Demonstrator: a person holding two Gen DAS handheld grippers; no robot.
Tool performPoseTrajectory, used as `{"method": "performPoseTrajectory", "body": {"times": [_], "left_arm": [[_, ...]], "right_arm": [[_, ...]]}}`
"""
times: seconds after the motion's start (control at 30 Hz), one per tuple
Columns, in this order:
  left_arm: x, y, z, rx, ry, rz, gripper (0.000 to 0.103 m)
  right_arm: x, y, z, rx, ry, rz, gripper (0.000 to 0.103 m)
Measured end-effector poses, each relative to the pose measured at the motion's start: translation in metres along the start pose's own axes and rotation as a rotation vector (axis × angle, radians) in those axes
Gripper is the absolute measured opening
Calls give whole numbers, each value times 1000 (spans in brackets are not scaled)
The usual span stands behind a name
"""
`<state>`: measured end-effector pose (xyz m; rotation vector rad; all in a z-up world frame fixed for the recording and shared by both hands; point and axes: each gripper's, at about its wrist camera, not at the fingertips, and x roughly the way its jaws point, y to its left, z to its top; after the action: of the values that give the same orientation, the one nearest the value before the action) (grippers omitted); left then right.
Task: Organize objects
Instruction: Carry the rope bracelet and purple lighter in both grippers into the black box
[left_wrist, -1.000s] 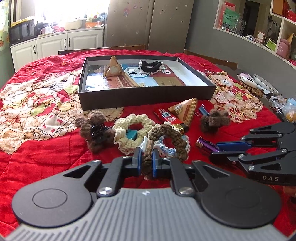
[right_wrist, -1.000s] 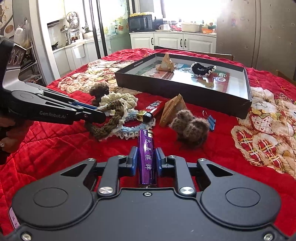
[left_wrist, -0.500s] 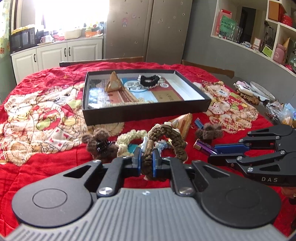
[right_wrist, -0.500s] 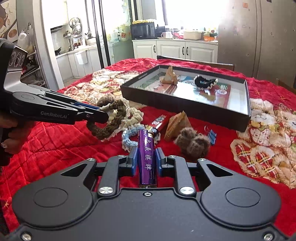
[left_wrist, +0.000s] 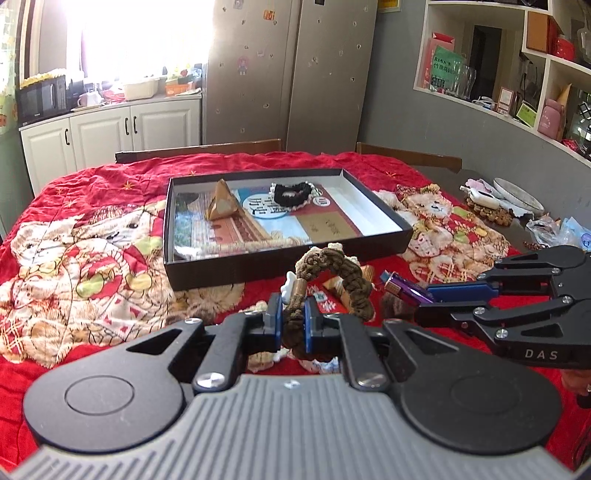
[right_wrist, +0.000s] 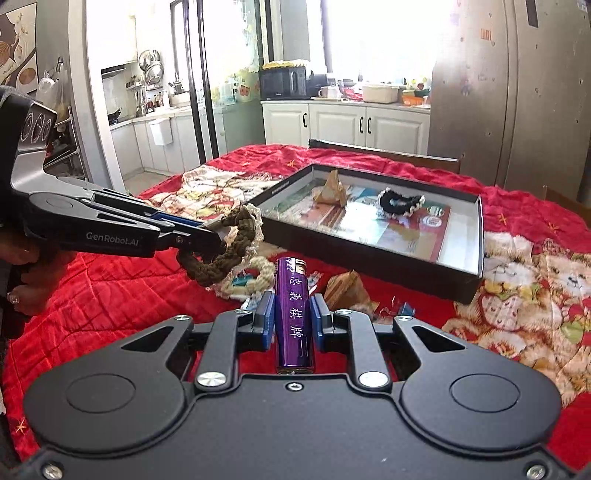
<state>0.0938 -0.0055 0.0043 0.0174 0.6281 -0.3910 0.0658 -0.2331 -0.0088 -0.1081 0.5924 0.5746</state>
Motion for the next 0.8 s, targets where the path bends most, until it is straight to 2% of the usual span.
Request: {"method": "performPoseTrajectory", "body": {"times": [0.43,0.8], "left_arm": [[15,16,32,-5,-42,49,14],[59,22,68,-7,-42,82,14]], "right_arm": [[16,-20,35,30,-52,-34,19],[48,-57,61,63,-56,-154,19]]}}
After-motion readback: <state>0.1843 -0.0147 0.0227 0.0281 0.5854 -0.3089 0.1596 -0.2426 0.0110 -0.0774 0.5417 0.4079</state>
